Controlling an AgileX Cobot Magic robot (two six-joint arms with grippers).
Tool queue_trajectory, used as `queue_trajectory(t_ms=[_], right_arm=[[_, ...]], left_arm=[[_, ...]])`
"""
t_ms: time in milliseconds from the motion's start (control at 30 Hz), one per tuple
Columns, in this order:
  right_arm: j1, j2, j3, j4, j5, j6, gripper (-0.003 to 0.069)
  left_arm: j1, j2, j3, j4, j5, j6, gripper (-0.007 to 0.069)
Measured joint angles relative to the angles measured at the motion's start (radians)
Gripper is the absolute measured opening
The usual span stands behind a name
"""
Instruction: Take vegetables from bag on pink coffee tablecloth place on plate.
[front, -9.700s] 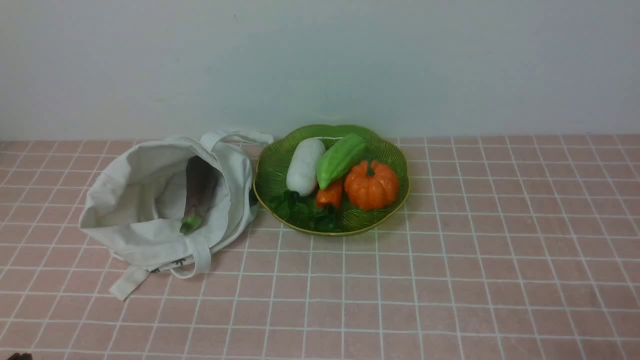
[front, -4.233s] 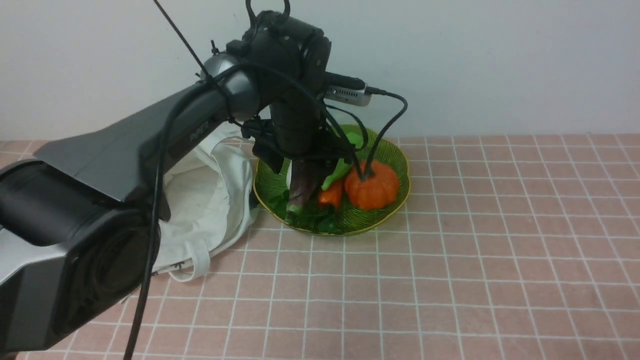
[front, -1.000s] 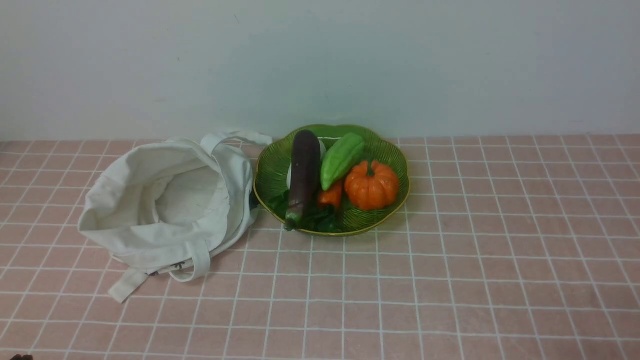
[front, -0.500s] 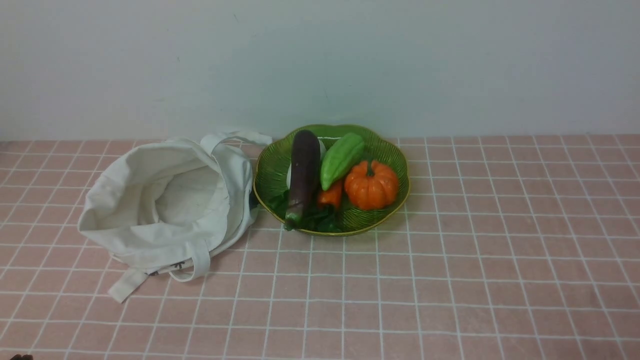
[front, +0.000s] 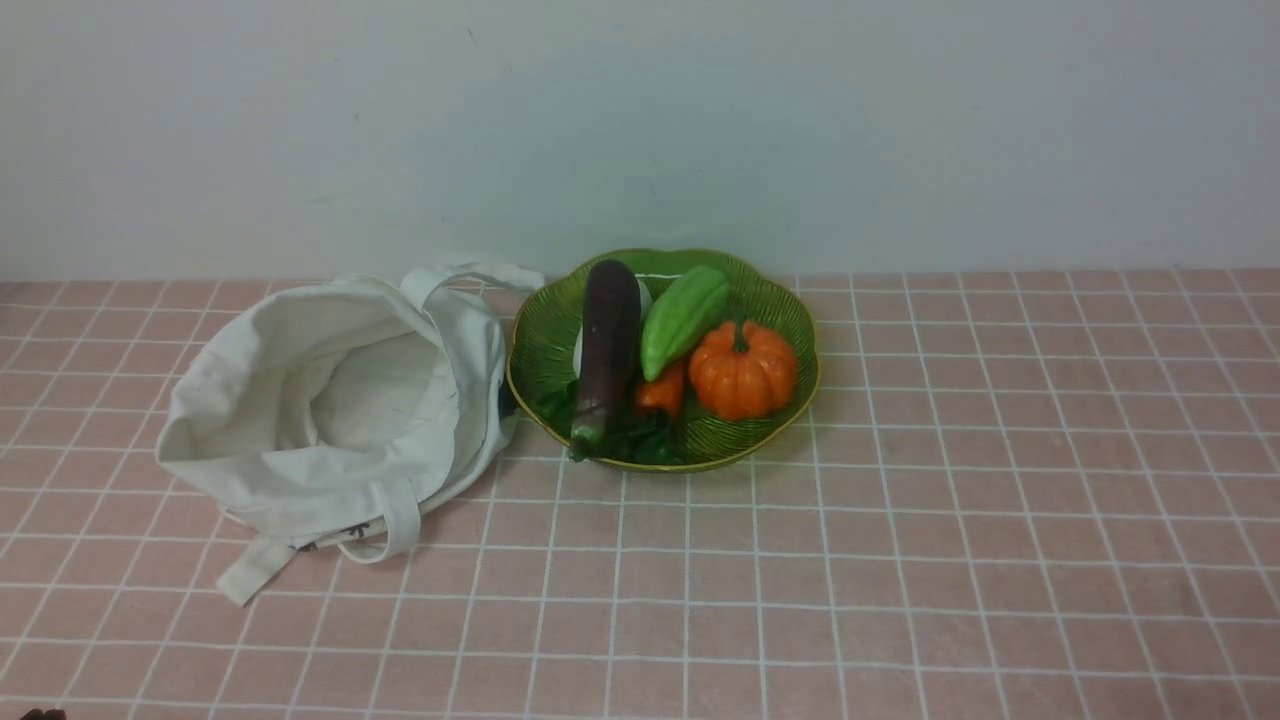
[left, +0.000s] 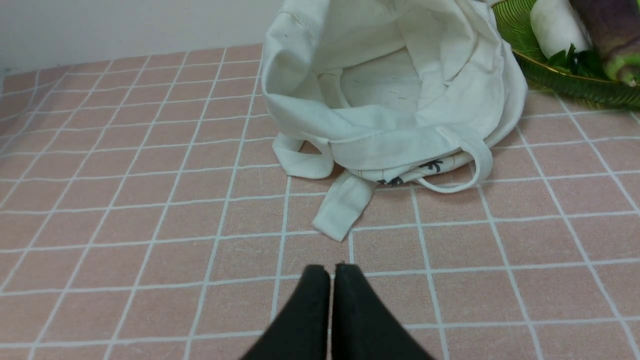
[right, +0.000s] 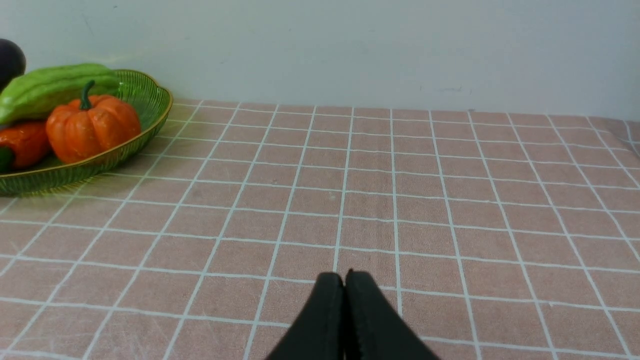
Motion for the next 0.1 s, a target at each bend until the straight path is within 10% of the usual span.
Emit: queue_trajectory(t_ms=[100], right_arm=[[0.000, 0.000, 0.000, 0.000, 0.000, 0.000, -0.0015]], left_arm=[[0.000, 0.000, 0.000, 0.000, 0.000, 0.000, -0.0005]])
